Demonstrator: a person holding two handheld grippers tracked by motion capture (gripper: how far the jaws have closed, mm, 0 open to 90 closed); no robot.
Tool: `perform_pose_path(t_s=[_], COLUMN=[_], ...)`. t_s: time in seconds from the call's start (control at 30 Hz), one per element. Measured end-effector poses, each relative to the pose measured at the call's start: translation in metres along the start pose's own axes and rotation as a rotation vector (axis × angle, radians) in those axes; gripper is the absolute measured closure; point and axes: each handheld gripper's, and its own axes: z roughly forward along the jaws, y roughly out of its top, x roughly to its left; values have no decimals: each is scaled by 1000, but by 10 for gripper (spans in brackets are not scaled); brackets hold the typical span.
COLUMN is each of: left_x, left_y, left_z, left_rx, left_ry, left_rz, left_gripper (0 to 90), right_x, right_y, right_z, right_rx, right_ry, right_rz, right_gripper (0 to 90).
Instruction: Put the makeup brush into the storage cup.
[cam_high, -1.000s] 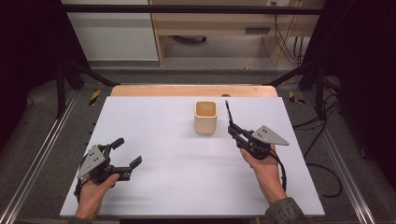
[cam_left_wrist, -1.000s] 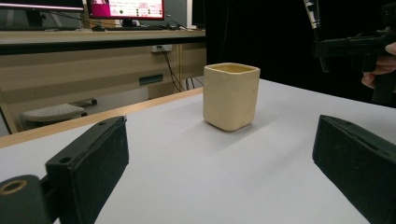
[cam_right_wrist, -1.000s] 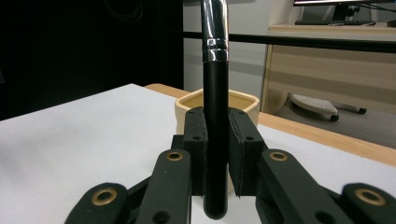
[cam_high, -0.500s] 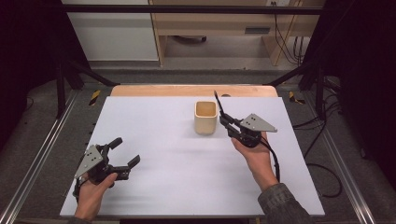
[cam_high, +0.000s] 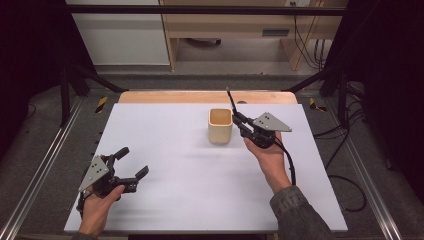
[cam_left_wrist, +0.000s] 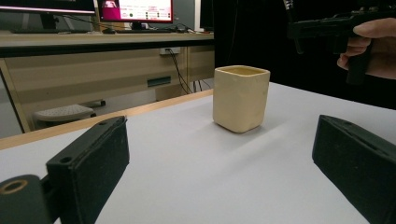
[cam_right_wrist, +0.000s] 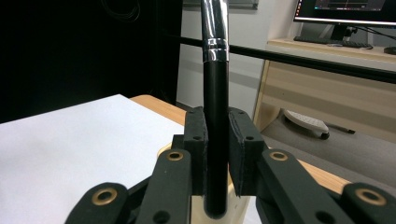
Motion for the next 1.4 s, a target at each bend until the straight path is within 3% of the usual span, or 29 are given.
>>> perform_pose_path(t_s=[0.7,1.4], left_x=[2,-2], left_y=[1,2], left_z=[-9,-7], left_rx=[-22,-23], left_ry=[25,-7], left_rz=[-14,2], left_gripper=[39,34], right_x=[5,10], right_y=[1,0], right_z=[18,35], right_rx=[6,4], right_ry=[7,4], right_rz=[2,0], right_gripper=[793,792])
